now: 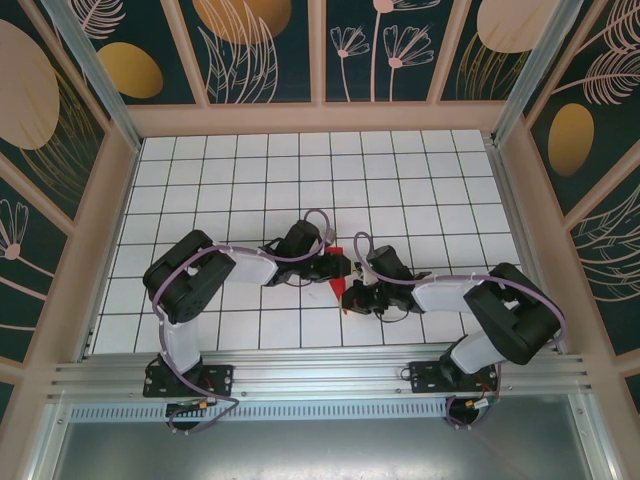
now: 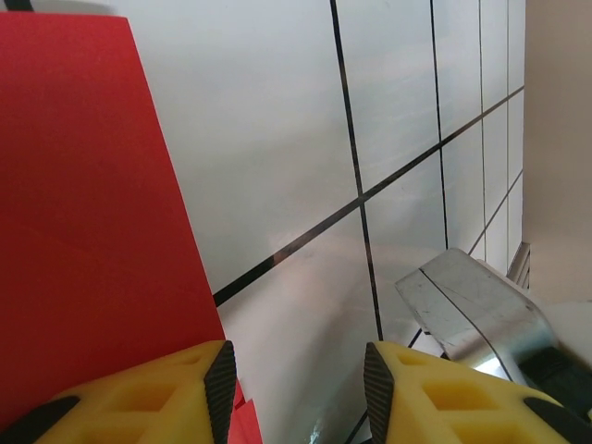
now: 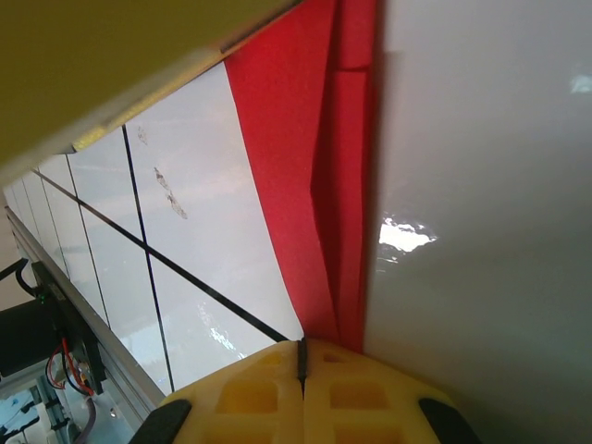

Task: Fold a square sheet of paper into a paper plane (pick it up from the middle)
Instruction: Fold the wing for the fifth time at the center of the table.

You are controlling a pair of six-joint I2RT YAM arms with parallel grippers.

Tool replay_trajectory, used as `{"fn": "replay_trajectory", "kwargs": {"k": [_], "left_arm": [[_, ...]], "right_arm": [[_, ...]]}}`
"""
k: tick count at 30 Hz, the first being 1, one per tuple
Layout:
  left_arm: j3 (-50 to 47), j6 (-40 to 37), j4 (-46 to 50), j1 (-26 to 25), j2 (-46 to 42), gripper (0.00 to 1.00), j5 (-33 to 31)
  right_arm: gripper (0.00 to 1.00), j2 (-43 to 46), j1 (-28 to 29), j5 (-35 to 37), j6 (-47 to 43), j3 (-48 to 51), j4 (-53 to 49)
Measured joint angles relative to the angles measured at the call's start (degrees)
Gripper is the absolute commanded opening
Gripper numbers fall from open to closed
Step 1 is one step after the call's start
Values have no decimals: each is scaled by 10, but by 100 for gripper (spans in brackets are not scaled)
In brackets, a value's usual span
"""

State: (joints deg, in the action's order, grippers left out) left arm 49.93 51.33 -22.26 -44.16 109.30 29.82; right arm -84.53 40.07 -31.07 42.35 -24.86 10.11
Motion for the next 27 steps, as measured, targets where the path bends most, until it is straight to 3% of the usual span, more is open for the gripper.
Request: {"fn": "replay_trajectory", "kwargs": {"k": [27], "left_arm": [[7,-2,3,-1,6,42,-9]], "right_arm": [[3,47,9,4,0,32,-24]]}}
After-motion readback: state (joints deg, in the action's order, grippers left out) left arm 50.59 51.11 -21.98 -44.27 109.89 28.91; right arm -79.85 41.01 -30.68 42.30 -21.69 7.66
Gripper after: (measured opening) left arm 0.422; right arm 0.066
